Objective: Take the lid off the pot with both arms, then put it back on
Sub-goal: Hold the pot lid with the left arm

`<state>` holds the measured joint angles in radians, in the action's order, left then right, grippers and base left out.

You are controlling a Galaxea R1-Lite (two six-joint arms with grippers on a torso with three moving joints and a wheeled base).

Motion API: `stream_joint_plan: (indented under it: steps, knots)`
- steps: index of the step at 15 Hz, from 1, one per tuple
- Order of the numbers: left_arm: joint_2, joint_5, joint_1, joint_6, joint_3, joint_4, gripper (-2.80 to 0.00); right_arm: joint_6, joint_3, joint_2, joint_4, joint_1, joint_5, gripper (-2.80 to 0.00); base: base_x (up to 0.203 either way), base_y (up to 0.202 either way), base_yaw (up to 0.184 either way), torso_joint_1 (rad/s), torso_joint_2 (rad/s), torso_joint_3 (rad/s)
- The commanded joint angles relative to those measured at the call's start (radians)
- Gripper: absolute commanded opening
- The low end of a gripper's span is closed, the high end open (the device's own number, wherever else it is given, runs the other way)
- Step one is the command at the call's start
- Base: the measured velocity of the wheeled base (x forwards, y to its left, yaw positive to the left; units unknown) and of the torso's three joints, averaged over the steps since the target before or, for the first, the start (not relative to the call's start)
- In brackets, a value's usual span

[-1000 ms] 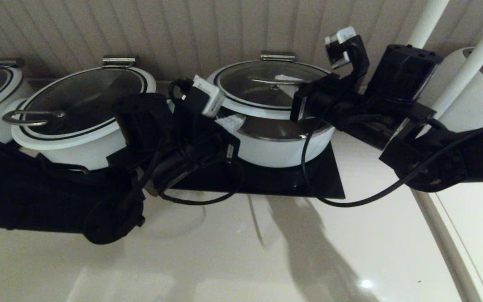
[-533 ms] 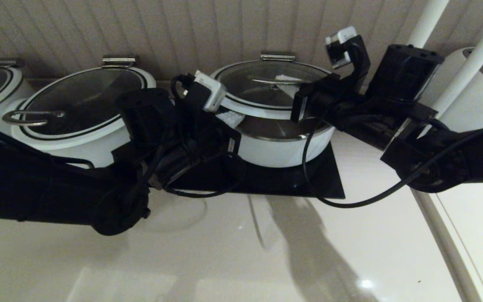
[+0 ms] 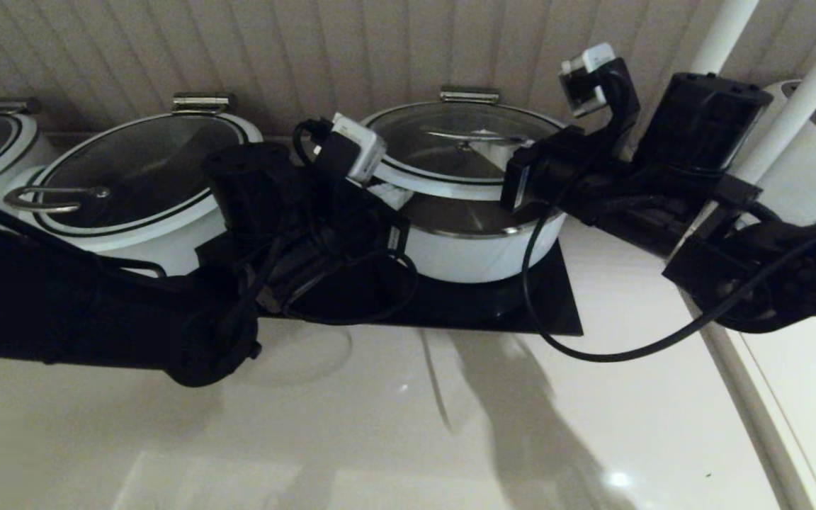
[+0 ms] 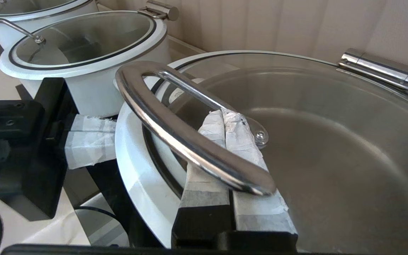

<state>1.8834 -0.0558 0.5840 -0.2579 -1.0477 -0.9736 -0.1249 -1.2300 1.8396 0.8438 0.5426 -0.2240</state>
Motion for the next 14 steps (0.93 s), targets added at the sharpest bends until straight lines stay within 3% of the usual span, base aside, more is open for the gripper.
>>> stream_joint_plan:
  steps: [1,9,14]
  knots:
    - [-0.002,-0.001,0.0,-0.001,0.0,-0.008,-2.8,-0.001,0.014,-0.018,0.003,0.0,-0.001,-2.8,0.0,0.0,0.0,0.0,0.0,0.0]
    - [-0.005,0.0,0.002,-0.001,0.007,-0.011,-2.8,0.001,0.146,-0.113,-0.004,-0.001,-0.001,-2.8,0.0,0.0,0.0,0.0,0.0,0.0]
    - [-0.004,0.001,0.002,-0.001,0.006,-0.013,-2.8,0.004,0.215,-0.211,-0.078,-0.002,-0.002,-2.8,0.0,0.0,0.0,0.0,0.0,0.0]
